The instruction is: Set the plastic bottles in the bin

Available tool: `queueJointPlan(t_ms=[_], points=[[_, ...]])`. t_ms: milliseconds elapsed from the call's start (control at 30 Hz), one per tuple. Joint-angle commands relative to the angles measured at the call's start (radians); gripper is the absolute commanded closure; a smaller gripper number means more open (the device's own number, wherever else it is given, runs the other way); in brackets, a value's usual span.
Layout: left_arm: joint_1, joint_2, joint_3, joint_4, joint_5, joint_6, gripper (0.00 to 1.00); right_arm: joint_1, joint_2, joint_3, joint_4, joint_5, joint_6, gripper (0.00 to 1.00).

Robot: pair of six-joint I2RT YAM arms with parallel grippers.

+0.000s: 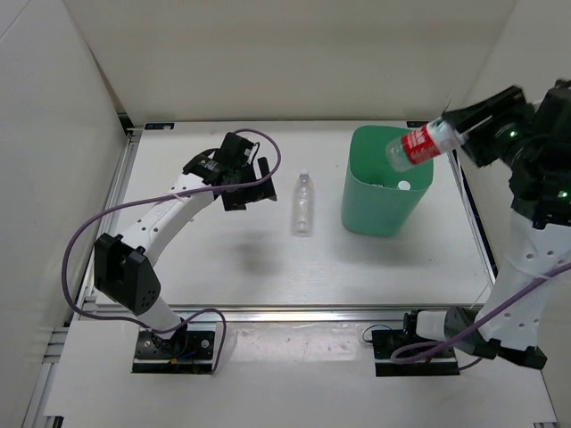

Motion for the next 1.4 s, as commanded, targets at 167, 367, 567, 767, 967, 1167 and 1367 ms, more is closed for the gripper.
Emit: queueJointPlan(t_ms=[167, 367, 567, 767, 967, 1167, 1367], points=[[-0.003, 0.126, 0.117, 0.145, 0.04, -0.016, 0.0, 0.034, 0.239, 0.146, 0.14, 0.215, -0.257, 0.16], [-0.015, 0.297, 0.307, 0.145, 0.078, -0.026, 0.0, 0.034, 0.19, 0.054, 0.121, 0.154, -0.29, 0.0], [-0.035, 0.505, 0.453, 0.145, 0.118, -0.036, 0.0, 0.054, 0.086, -0.009, 0.088, 0.114, -0.258, 0.0], [-0.035, 0.676, 0.584, 0.166, 0.211, -0.045, 0.0, 0.054, 0.012, -0.081, 0.036, 0.077, -0.247, 0.0], [-0.044, 0.827, 0.652, 0.178, 0.352, -0.054, 0.02, 0.054, -0.039, -0.117, 0.015, 0.149, -0.277, 0.0], [-0.024, 0.833, 0.606, 0.178, 0.475, -0.054, 0.46, 0.054, -0.057, -0.153, 0.006, 0.19, -0.278, 0.0], [0.001, 0.669, 0.663, 0.178, 0.393, -0.077, 0.64, 0.054, -0.057, -0.154, 0.006, 0.171, -0.258, 0.0]])
